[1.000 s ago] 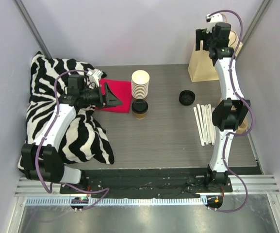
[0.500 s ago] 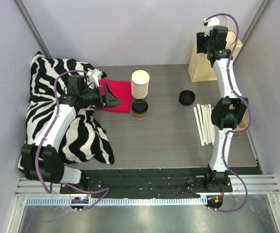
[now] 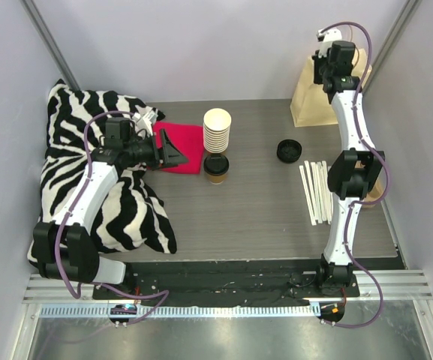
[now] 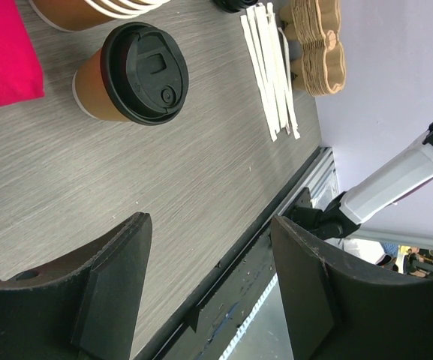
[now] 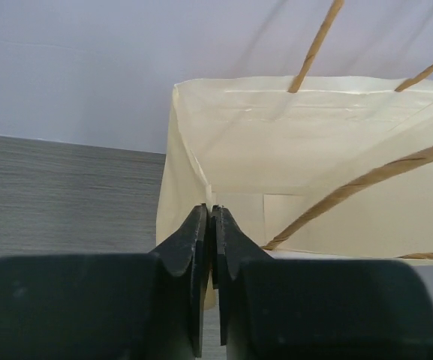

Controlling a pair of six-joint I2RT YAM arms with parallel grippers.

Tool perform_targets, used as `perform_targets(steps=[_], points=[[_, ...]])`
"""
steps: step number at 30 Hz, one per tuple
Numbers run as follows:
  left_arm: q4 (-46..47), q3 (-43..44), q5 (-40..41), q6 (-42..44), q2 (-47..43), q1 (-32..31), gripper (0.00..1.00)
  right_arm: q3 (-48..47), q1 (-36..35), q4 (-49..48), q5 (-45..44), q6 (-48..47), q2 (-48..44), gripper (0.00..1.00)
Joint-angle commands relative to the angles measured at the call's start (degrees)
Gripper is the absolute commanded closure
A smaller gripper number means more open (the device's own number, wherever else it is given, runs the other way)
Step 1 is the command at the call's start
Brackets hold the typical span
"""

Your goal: Pack the takeout coffee

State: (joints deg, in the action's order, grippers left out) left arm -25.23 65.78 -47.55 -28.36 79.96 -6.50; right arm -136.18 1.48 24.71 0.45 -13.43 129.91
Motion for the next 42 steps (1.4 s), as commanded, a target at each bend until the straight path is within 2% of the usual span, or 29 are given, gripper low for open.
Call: perform_targets(steps=[1,11,17,23,26,27,31,34,35,36,39,42], points=[[2.56,-0.39,-0.09,-1.08,-1.74,0.53,0.31,-4.35,0.81,0.08,1.40,1.30,0.79,0.97],[2.82,-1.53,0.53,-0.91,-2.27,1.32,0.31,-5.23,2.13,-9.59,1.39,1.65,-3.95,0.99],[2.38,-1.36,1.67,-0.82,-2.53,1.58,0.31,-4.89,2.22,-10.82,7.63,3.06,-10.01,0.99],[1.42,-0.83,2.64,-0.30,-3.41,3.16,0.27,-0.94,1.95,-8.45,17.56,3.85,-20.91,0.99],[-1.48,1.09,1.58,2.24,-3.24,3.43,0.21,0.12,0.47,-3.98,22.65,0.98,-26.36,0.99],[-2.44,1.80,1.23,2.86,-3.06,3.43,0.14,0.65,-0.32,-0.57,23.36,-0.27,-27.68,0.99],[-7.27,5.06,1.75,6.38,-2.80,3.51,0.12,10.28,-5.94,5.34,25.74,-8.79,-39.60,0.99],[-8.95,7.17,3.42,7.79,-3.06,3.69,0.12,17.41,-12.36,8.59,23.73,-15.29,-45.87,0.99],[-9.39,8.13,3.60,7.88,-3.23,3.78,0.11,18.05,-14.37,12.69,21.46,-17.57,-48.75,0.99],[-10.27,8.57,3.87,8.05,-3.41,3.86,0.11,18.40,-19.01,15.08,19.87,-20.90,-49.83,0.99],[-12.11,9.81,4.57,9.28,-4.02,4.04,0.09,19.98,-23.26,22.03,17.31,-22.87,-53.78,0.99],[-14.04,9.81,4.84,10.51,-4.38,4.30,0.05,23.05,-24.59,28.54,16.69,-22.70,-57.21,0.99]])
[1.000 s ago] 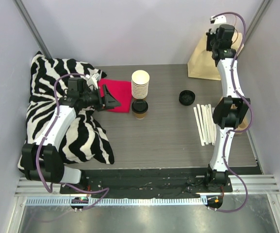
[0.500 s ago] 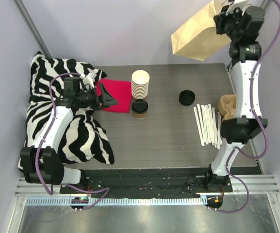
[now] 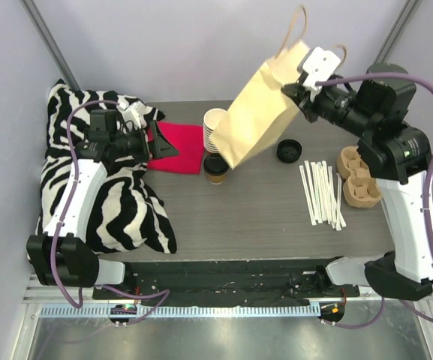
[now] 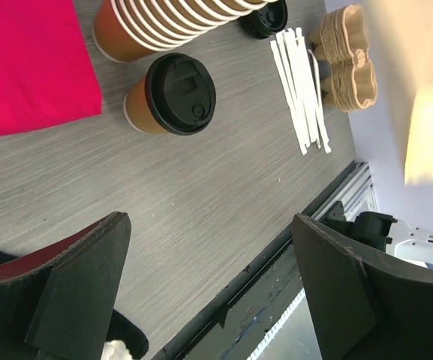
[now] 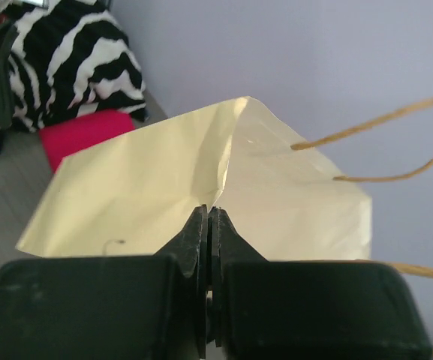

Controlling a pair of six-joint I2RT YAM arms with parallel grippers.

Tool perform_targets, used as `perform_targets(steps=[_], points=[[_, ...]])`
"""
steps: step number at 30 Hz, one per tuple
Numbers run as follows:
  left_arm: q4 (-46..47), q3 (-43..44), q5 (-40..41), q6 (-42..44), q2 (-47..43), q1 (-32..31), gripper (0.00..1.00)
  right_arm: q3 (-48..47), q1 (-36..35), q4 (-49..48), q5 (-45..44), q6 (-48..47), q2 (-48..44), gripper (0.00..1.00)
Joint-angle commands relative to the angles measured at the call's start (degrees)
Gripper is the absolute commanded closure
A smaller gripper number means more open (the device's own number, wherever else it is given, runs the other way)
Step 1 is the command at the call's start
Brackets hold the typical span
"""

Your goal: Pack the takeout coffee

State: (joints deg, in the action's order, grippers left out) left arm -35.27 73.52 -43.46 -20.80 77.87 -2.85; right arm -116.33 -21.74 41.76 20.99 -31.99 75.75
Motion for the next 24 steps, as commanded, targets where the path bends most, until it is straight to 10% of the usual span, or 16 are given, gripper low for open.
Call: perform_targets(steps=[1,24], points=[[-4.46,1.98,0.57,3.22,-2.37,0.66,0.05,5.48,-1.99,12.81,-3.85,-3.61,-3.84,0.99],[-2.97,-2.23,0.57,5.59,-3.60,1.18,0.01,29.40,-8.48,10.73,-1.38,-2.56,-13.69,0.99]])
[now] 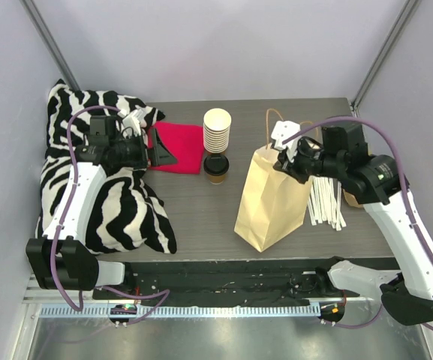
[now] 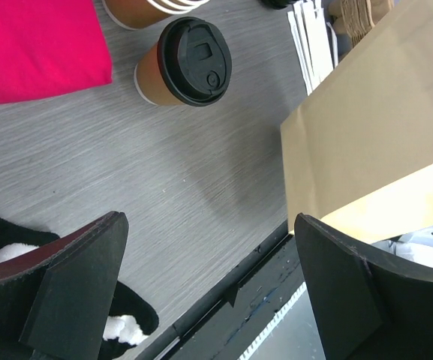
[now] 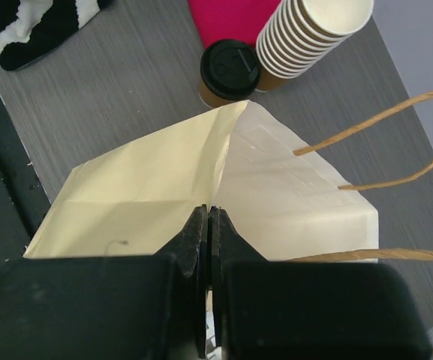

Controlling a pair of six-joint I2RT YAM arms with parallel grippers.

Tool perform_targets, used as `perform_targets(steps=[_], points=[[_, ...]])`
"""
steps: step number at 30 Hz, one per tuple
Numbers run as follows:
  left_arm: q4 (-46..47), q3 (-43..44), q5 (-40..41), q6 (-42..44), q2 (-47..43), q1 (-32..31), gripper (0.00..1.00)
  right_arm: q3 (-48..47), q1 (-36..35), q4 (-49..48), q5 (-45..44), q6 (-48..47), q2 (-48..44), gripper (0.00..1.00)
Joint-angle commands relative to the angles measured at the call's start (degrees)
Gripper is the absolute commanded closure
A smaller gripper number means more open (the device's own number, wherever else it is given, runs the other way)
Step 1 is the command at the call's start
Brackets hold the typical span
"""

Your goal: Pack the takeout coffee

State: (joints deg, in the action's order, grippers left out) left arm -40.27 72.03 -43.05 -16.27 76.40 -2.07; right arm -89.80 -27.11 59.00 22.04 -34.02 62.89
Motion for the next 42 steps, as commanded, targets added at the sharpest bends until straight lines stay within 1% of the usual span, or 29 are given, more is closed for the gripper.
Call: perform_targets(steps=[1,3,7,12,16,19,20,22,26,28,29,31,32,34,35,37,38,42], points=[[2.21,-0.92,0.42,1.07,-2.22,0.40,0.02,3.57,-3.99,-9.84,-4.18,0.26,-0.76,0.99],[2.56,-1.10,0.68,1.07,-2.66,0.40,0.02,4.80,-6.36,-12.76,-8.39,1.67,-0.49,0.99],[3.00,-1.19,1.21,1.07,-2.57,0.40,0.02,6.39,-10.57,-18.73,-14.03,2.03,-0.32,0.99],[3.18,-1.19,1.65,1.07,-1.87,0.48,0.02,10.43,-15.07,-20.77,-17.73,0.01,-0.93,0.99],[3.27,-1.19,1.74,1.07,-1.61,0.40,0.02,14.73,-19.20,-23.23,-23.60,-0.96,-1.37,0.99],[2.92,-1.10,1.83,1.42,-1.78,0.40,0.02,15.97,-21.66,-22.10,-25.20,-0.44,-0.58,0.98],[2.83,-1.19,1.83,1.68,-1.87,0.40,0.02,16.15,-22.10,-21.74,-25.82,0.18,-0.49,0.93],[2.57,-1.36,1.83,2.03,-2.04,0.40,0.02,16.32,-22.89,-21.56,-26.26,1.14,-0.49,0.91],[2.39,-2.07,1.83,2.47,-2.57,0.40,0.02,15.01,-23.34,-20.95,-25.21,2.99,-0.67,0.62],[2.39,-2.16,1.74,2.56,-2.66,0.40,0.02,14.22,-23.34,-20.25,-25.03,4.22,-0.58,0.58],[2.30,-2.07,1.74,2.47,-2.75,0.48,0.02,13.52,-23.34,-19.90,-24.86,4.49,-0.40,0.50],[2.30,-2.07,1.74,2.56,-2.75,0.40,0.02,12.72,-23.34,-19.10,-24.42,5.71,-0.40,0.41],[2.22,-1.98,1.65,2.65,-2.92,0.48,0.02,11.76,-23.34,-18.84,-24.15,6.07,-0.32,0.35],[2.13,-1.89,1.56,2.74,-3.01,0.40,0.02,10.35,-23.34,-17.96,-23.54,7.38,-0.32,0.30],[2.04,-1.81,1.30,2.74,-2.93,0.48,0.02,8.26,-23.34,-17.70,-23.28,7.82,-0.32,0.25],[2.04,-1.63,0.86,2.82,-3.01,0.40,0.02,5.44,-23.25,-17.17,-23.01,9.40,0.03,0.20],[2.04,-1.63,0.25,2.83,-3.10,0.40,0.02,2.20,-23.25,-16.99,-23.36,10.11,0.12,0.17],[2.04,-1.89,-0.98,3.09,-3.54,0.40,0.01,-6.08,-23.34,-15.85,-27.83,13.27,1.00,0.16]])
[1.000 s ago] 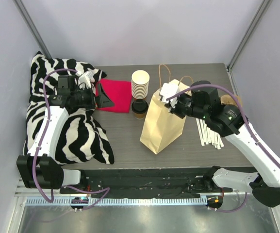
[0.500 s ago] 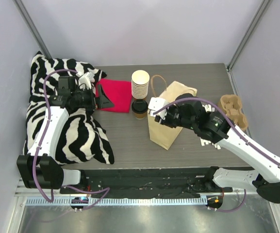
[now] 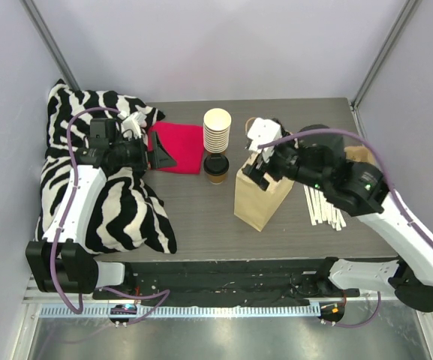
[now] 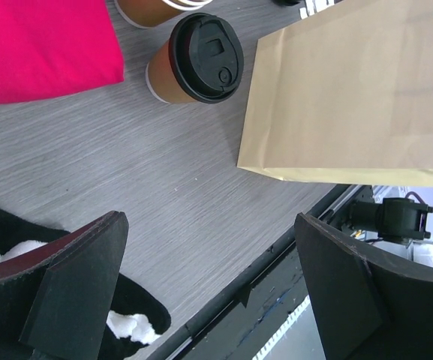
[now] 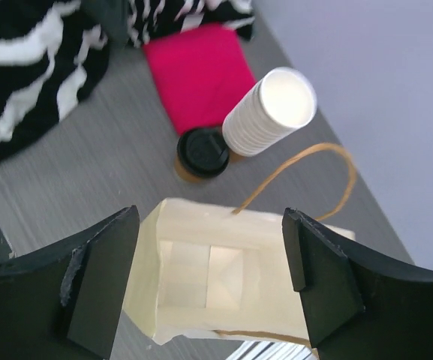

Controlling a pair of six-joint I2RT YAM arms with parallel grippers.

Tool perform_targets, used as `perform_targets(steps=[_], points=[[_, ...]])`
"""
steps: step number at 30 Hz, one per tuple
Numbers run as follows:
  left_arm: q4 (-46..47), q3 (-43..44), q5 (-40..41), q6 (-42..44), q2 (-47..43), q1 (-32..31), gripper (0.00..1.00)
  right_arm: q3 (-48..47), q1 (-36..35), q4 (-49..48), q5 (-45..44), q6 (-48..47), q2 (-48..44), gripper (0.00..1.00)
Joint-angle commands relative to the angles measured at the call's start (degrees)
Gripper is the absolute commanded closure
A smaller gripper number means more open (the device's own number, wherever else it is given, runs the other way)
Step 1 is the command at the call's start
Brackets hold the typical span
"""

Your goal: Pack the takeout coffee

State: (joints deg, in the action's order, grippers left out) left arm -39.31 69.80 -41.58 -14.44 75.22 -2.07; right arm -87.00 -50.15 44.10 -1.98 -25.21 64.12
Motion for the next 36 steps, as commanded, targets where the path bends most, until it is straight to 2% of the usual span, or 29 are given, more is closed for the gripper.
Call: perform_targets(steps=[1,4,6,8,9,11,13,15,16,19,23,29,32,36], points=[[1.08,0.25,-2.62,1.34,-2.62,0.40,0.02,-11.41,-0.30,-0.68,-7.56,4.99,0.21,0.15],[1.60,-0.28,-3.15,1.17,-3.32,0.40,0.02,-14.24,2.14,1.86,-15.14,7.45,1.01,0.18],[2.83,-0.63,-3.07,0.29,-3.85,0.40,0.02,-13.03,14.07,2.13,-12.63,10.26,-0.13,0.20],[3.62,-1.24,-2.98,-0.59,-4.64,0.40,0.02,-11.35,21.37,2.92,-8.68,12.10,-1.54,0.22],[4.50,-1.51,-2.98,-0.94,-4.73,0.40,0.02,-11.35,28.63,3.53,-7.79,12.64,-1.54,0.22],[5.29,-1.77,-3.15,-1.99,-4.73,0.48,0.02,-11.26,35.61,6.07,-4.20,13.61,-0.41,0.23],[6.61,-2.03,-3.50,-2.87,-4.56,0.40,0.02,-9.78,46.15,8.10,-2.60,14.92,1.70,0.27],[7.84,-2.12,-3.33,-4.01,-3.94,0.40,0.02,-8.54,53.62,12.40,1.18,14.84,7.23,0.30],[8.02,-1.95,-3.42,-4.11,-3.85,0.40,0.02,-7.23,60.97,13.46,4.49,14.67,9.08,0.32],[8.46,-1.95,-3.33,-4.37,-3.50,0.40,0.02,-6.60,69.80,19.35,7.41,13.17,18.74,0.36],[10.74,-4.05,-3.15,-5.86,-4.47,0.40,0.03,-6.08,74.57,23.23,7.34,12.91,25.09,0.41],[18.74,-9.24,-3.33,-11.49,-4.38,0.40,0.02,-2.74,74.76,20.60,4.36,16.41,28.43,0.46],[18.05,-9.51,-3.15,-10.97,-2.89,0.48,0.02,-0.19,74.58,17.44,0.24,17.39,29.75,0.48],[17.16,-9.16,-4.82,-10.09,-0.87,0.75,0.03,1.74,73.54,16.02,0.13,16.95,30.19,0.48]])
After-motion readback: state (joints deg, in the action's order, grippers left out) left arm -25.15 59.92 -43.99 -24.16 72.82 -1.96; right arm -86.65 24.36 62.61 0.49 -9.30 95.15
